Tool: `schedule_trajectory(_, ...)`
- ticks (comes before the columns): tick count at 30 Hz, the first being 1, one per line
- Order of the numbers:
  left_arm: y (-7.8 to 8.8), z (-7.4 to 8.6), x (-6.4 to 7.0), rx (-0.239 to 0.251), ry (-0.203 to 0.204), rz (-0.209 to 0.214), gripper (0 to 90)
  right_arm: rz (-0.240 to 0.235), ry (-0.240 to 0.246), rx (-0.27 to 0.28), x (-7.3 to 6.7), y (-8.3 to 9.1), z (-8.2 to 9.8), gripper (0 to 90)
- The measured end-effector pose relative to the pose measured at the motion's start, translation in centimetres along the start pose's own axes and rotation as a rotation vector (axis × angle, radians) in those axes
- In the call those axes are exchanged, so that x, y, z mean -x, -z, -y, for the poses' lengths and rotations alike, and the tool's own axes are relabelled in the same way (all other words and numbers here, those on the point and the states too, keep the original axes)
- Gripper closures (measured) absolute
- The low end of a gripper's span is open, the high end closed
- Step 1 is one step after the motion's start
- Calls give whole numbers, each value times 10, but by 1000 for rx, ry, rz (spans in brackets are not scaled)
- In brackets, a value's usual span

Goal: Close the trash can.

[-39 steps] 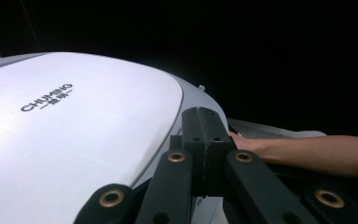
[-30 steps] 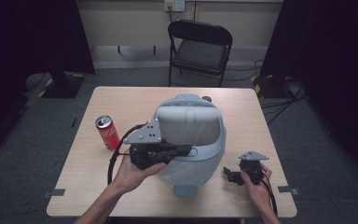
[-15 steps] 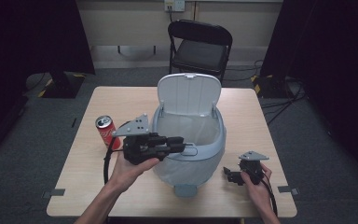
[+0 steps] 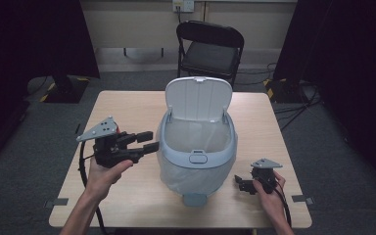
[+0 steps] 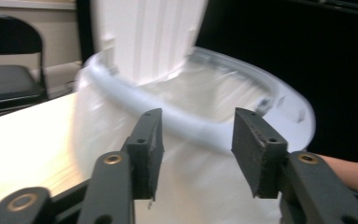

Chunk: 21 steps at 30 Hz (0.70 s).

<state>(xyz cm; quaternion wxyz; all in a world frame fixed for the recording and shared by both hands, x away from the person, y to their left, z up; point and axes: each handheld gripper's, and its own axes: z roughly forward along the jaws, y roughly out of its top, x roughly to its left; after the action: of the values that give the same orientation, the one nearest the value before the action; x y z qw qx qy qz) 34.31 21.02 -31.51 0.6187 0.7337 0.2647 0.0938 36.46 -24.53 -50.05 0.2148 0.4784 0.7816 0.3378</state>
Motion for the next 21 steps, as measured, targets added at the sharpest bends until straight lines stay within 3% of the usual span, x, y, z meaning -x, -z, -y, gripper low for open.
schedule_trajectory(2, 3, 4, -3, 2, 8, -12, 495, 0, 0, 0, 0, 0, 0, 115)
schedule_trajectory(3, 7, 11, -9, -10, -2, -52, 469, -1, 1, 1, 0, 0, 0, 115)
schedule_trajectory(6, 9, 23, -15, -37, 9, -86, 435, -1, 1, 1, 0, 0, 0, 115)
schedule_trajectory(9, 10, 32, -20, -44, 30, -82, 426, -1, 0, 0, 0, 0, 0, 114)
schedule_trajectory(13, 8, 51, -30, -93, 40, -139, 393, -2, 1, -3, 0, -1, -1, 111)
schedule_trajectory(16, 8, 60, -34, -106, 61, -137, 377, -2, 1, -3, 0, -1, -1, 111)
schedule_trajectory(19, 6, 81, -41, -158, 75, -179, 362, -3, 3, -3, 0, -1, -1, 111)
schedule_trajectory(21, 7, 85, -42, -171, 78, -189, 351, -3, 3, -3, 0, -1, -1, 111)
